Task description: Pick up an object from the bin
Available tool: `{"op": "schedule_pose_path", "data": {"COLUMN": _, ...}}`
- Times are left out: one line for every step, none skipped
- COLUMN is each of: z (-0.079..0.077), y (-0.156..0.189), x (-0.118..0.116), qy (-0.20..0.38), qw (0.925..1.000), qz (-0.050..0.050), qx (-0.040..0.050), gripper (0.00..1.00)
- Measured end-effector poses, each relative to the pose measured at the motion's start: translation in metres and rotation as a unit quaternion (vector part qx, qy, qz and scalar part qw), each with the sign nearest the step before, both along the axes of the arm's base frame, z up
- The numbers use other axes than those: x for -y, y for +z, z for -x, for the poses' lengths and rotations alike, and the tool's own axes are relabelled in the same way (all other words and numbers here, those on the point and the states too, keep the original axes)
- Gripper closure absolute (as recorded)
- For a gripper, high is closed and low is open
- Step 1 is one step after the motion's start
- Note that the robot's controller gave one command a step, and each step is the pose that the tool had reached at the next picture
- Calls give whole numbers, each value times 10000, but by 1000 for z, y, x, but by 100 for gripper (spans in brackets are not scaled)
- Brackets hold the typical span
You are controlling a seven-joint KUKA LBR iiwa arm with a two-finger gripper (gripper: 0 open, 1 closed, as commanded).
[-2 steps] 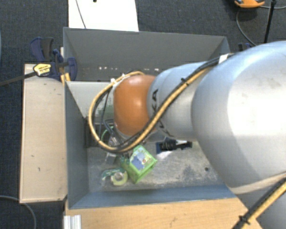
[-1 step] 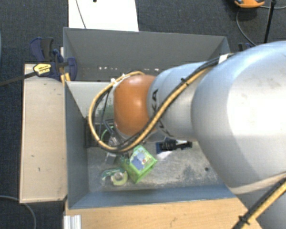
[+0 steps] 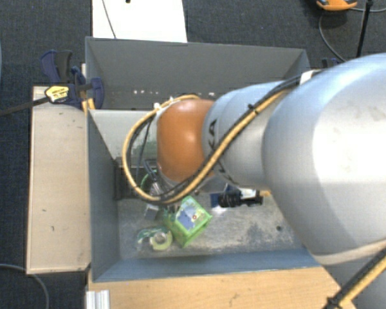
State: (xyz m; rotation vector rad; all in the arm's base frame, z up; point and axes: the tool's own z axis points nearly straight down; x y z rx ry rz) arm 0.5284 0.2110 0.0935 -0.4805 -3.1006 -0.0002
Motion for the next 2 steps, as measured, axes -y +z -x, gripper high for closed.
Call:
{"op": "schedule_pose_path", "data": {"z": 0, "y": 38, "x": 2, "qy": -617, "qw": 9981, "qz": -2, "qx": 10, "gripper": 100}}
{"op": "schedule_pose_path", "data": {"z": 1, "y": 52, "x": -2, "qy": -155, "qw": 9999, "qz": -7, "qx": 32, "gripper": 100}}
